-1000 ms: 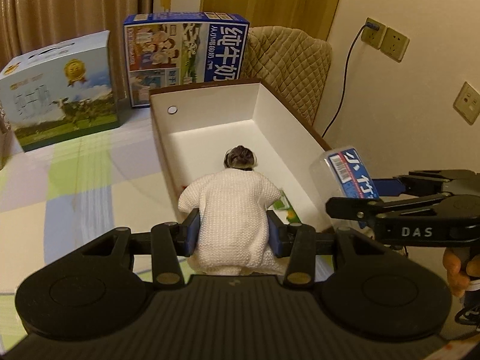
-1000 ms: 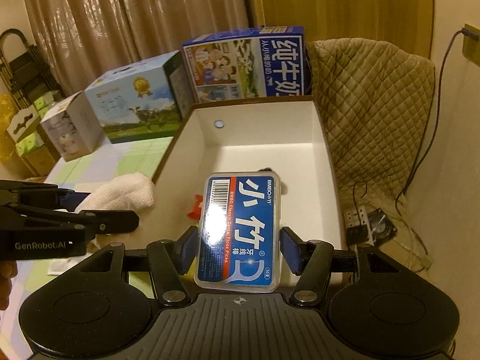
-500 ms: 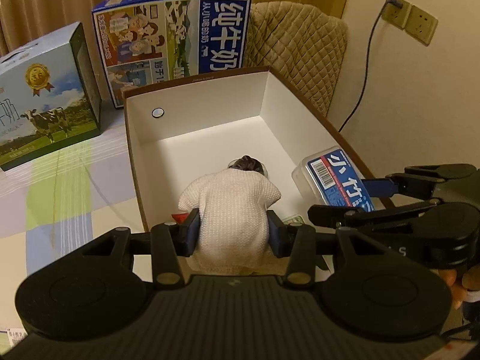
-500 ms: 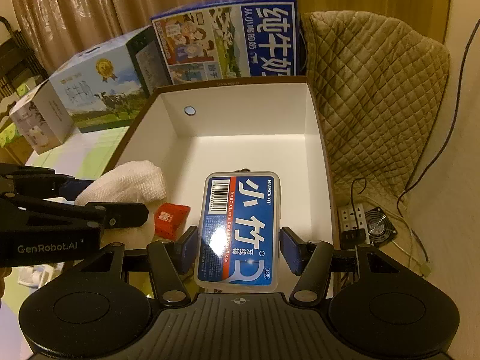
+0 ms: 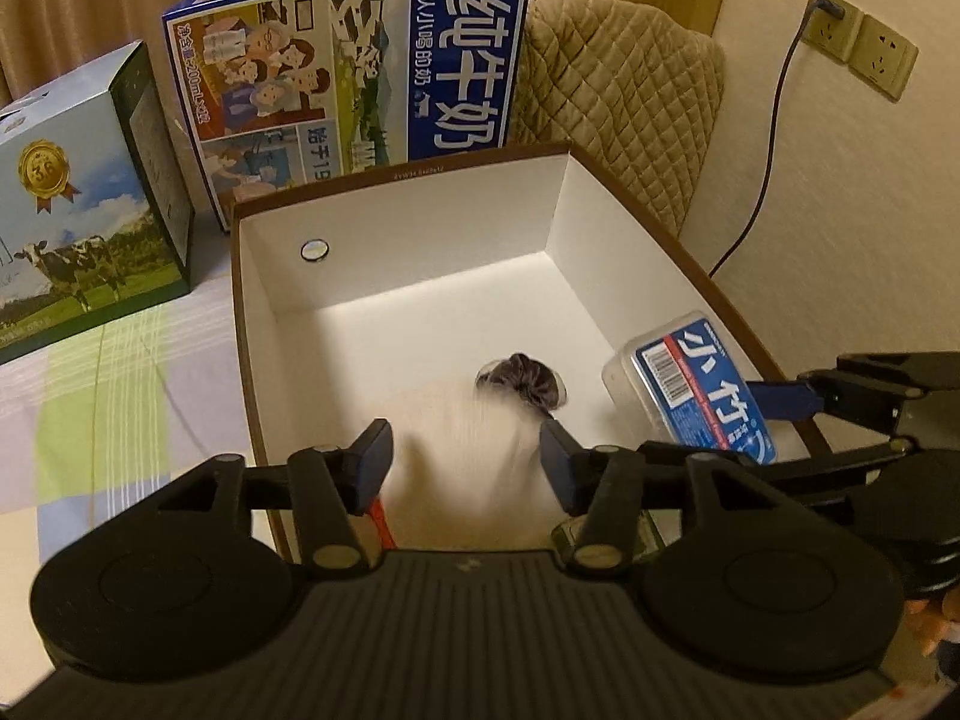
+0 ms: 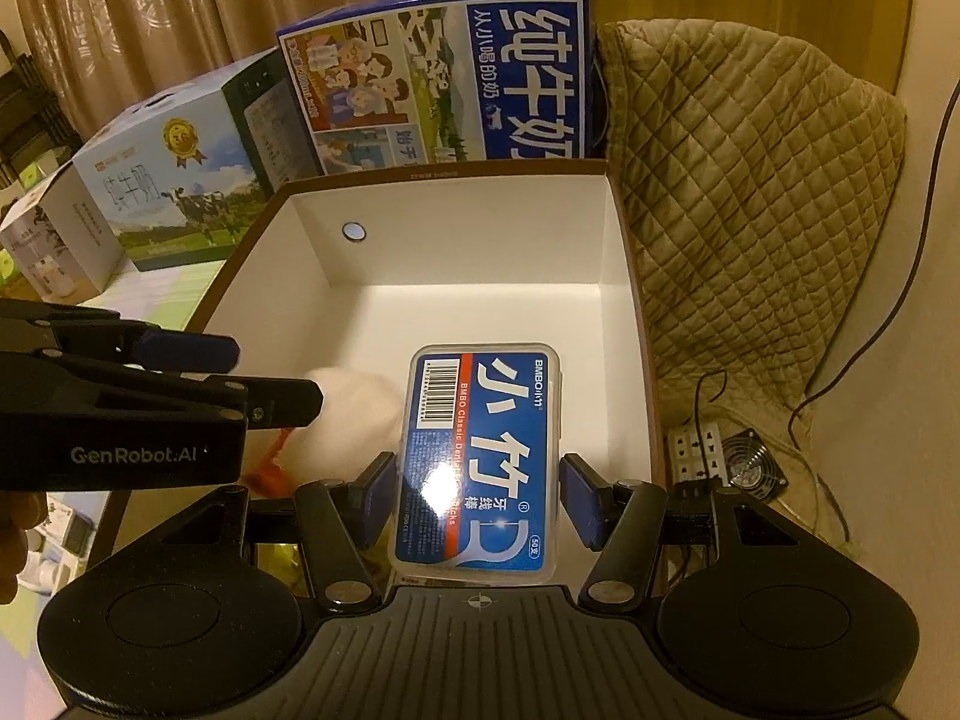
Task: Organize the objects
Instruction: 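Open both tools to drop the towel and toothpick box inside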
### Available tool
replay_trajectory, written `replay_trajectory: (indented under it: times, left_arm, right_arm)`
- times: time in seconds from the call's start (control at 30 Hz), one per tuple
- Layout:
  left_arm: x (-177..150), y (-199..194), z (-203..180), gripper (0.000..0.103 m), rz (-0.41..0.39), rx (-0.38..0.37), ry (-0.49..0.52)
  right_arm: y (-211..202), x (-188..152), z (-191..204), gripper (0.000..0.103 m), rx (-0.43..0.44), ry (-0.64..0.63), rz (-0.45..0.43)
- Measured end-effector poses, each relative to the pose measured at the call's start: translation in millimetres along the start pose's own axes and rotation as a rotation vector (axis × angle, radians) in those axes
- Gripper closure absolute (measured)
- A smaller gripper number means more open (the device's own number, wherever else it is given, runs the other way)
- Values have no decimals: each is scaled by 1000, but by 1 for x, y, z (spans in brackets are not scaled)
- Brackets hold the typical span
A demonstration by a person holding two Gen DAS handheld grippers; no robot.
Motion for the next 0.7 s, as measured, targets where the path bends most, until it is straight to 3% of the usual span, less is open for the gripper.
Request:
replay_trajectory:
  times: [0.4,0.7]
  left_arm:
    - [2,-6,9,37,-6,16,0]
    - [2,-22,2,30,-23,-13,2]
  right_arm:
    - [4,10,0,46,3,-14,-75]
    - [-17,8,-2,43,7,13,-83]
Point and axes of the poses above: each gripper's, at about its wrist camera, not at the fingertips, and y roughly the way its jaws point, z to its left, x to its top, the point moved 8 cm from there along y, roughly the way its jaws point, and after that the axes turned 13 degrees about -z, right-handed, at the moved point
